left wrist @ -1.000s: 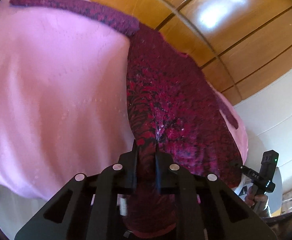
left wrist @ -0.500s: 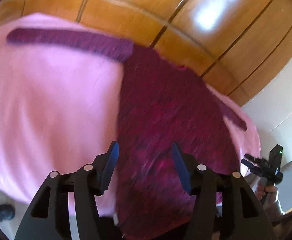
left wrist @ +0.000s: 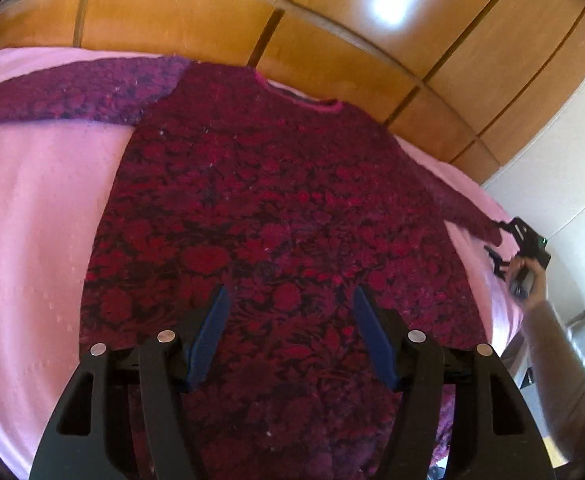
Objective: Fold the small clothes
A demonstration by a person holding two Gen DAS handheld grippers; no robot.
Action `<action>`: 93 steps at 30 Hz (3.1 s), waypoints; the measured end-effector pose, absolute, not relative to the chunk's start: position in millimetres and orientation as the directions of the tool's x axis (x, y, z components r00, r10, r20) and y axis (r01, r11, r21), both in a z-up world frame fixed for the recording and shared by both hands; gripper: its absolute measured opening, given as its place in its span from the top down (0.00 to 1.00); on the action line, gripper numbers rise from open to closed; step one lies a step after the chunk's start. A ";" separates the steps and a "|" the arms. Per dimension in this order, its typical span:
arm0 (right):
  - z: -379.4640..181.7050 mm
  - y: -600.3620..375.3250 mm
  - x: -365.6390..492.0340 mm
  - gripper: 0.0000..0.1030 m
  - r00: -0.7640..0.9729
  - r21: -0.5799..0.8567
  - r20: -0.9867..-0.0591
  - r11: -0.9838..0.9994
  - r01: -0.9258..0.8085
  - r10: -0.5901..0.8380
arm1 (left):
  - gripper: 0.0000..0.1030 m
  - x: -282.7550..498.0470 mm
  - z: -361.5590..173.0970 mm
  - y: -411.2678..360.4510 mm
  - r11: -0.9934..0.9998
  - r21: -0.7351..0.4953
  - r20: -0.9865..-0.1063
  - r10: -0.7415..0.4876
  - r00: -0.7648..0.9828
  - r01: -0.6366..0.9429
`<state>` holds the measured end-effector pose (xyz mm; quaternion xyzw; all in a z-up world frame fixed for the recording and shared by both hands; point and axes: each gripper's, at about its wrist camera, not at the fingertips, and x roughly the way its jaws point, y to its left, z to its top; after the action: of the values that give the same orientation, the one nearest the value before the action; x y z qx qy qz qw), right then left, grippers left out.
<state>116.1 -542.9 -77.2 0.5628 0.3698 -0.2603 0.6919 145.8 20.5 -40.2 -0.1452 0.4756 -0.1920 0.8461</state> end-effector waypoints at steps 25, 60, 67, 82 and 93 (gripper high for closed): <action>28.7 -358.2 261.7 0.92 0.554 0.391 -0.819 0.853 0.346 0.151 | 0.34 158.6 -43.5 56.7 0.828 -0.554 -0.701 -0.520 0.488 0.087; -4.4 -312.3 180.7 0.48 0.528 0.661 -0.725 0.663 0.352 0.442 | 0.91 323.2 -34.7 53.3 0.759 -0.649 -0.664 -0.531 0.527 -0.053; -40.7 -259.4 229.3 0.57 0.399 0.518 -0.827 0.812 0.269 0.396 | 0.91 305.0 -36.3 65.4 0.867 -0.496 -0.741 -0.400 0.540 -0.038; -21.4 -236.9 279.0 0.48 0.417 0.363 -0.871 0.912 0.190 0.260 | 0.88 300.0 4.9 60.5 0.908 -0.418 -0.678 -0.285 0.677 -0.037; -98.0 -207.2 300.0 0.35 0.353 0.216 -0.924 0.962 0.170 0.145 | 0.88 327.3 -57.6 43.1 0.949 -0.310 -0.793 -0.228 0.565 -0.052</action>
<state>300.0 -207.2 -98.0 0.1385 0.5687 -0.0076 0.8107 327.3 43.1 -57.6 -0.1512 0.4634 -0.0503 0.8717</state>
